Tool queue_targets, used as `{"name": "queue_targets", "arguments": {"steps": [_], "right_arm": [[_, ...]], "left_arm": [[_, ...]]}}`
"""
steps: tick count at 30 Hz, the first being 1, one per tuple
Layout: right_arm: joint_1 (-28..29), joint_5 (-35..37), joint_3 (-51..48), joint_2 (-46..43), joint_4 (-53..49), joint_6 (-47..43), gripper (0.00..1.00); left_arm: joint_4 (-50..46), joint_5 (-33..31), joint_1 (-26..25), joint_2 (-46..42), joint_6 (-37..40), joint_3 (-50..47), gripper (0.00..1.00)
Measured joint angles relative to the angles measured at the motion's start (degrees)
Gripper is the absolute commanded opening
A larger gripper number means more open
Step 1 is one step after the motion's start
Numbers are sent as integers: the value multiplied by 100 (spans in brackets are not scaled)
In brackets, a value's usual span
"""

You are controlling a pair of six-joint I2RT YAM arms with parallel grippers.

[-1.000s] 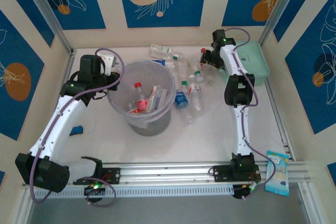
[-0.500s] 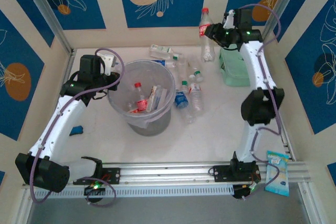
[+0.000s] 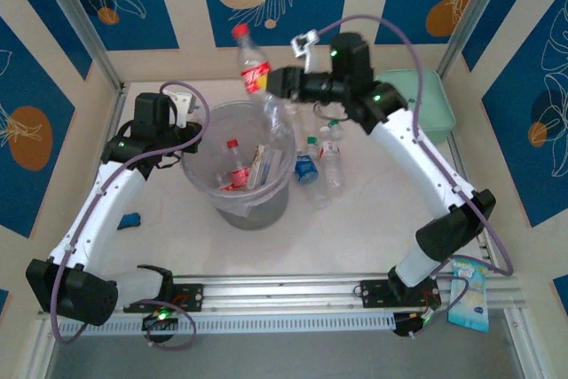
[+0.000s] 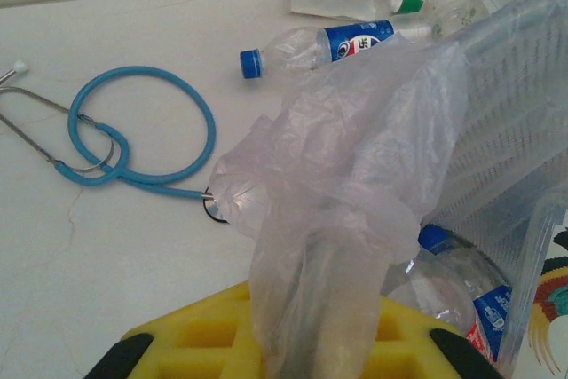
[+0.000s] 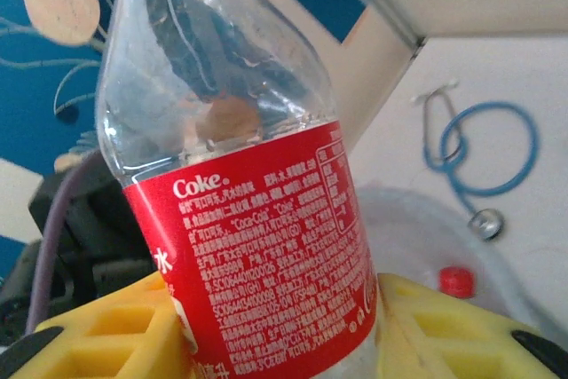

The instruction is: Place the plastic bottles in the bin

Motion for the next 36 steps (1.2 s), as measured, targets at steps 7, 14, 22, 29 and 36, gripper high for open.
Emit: {"name": "queue_targets", "arguments": {"steps": [7,14,22,29,36], "right_arm": [[1040,1209,-1657,-317,905,389,0],[1561,2181,-1812,-326,977,518,5],[1777,2662,-1882,-330,883,579,58],[1792,2850,-1843,-334,667,348,79],[1504,2754,-1394,-315,199,-7,56]], "left_arm": [[90,133,50,0,-151,-44,0],[129,153,63,0,-208,-63,0],[138,155,66,0,-240,-66,0],[142,192,76,2,-243,-66,0],[146,195,85,2,-238,-70,0]]}}
